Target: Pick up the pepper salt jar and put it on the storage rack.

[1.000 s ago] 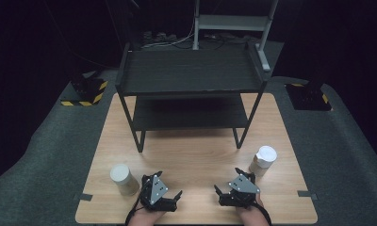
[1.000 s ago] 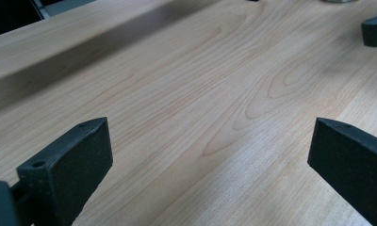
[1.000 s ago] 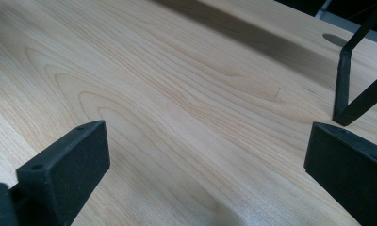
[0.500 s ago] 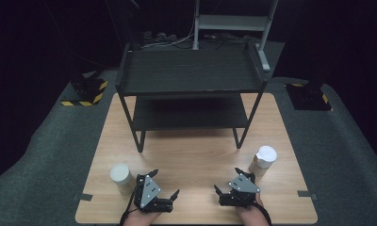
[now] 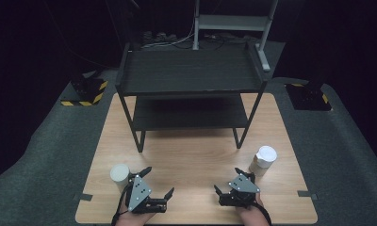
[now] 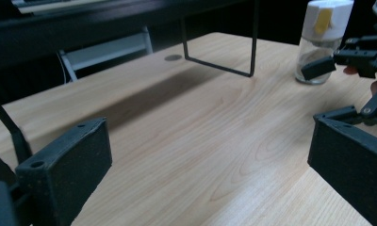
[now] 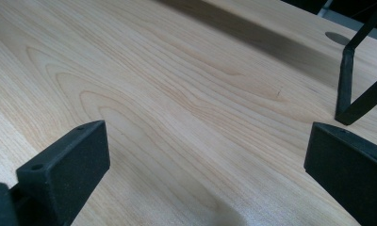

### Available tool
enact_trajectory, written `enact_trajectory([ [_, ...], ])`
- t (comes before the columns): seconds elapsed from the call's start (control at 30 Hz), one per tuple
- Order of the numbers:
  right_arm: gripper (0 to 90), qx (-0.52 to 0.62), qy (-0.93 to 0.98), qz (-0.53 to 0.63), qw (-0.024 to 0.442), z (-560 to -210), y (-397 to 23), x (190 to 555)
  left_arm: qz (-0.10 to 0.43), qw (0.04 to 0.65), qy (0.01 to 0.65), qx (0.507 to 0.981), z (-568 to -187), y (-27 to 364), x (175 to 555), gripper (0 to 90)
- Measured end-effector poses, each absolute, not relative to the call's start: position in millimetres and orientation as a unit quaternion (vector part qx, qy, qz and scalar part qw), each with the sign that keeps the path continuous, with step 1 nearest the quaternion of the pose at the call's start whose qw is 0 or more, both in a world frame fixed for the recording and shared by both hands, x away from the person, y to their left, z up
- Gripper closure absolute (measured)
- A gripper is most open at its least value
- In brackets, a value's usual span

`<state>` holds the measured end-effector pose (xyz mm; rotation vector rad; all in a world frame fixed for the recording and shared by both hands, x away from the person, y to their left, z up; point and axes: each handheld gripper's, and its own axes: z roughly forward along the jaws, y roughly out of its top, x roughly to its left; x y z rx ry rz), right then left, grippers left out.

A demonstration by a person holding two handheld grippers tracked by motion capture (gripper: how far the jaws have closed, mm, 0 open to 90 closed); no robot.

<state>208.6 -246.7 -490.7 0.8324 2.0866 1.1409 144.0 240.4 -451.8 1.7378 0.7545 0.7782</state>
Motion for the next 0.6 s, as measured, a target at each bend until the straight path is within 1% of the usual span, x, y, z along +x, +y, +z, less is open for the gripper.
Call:
enact_trajectory([
  [0.3,0.0,0.312,0.79,0.429,0.307,-490,-246,209,0.342,0.521,0.317,0.715,-445,251,135,0.4],
  [0.6,0.0,0.314,0.79,0.429,0.305,-490,-246,209,0.362,0.523,0.334,0.695,-441,265,127,0.4],
])
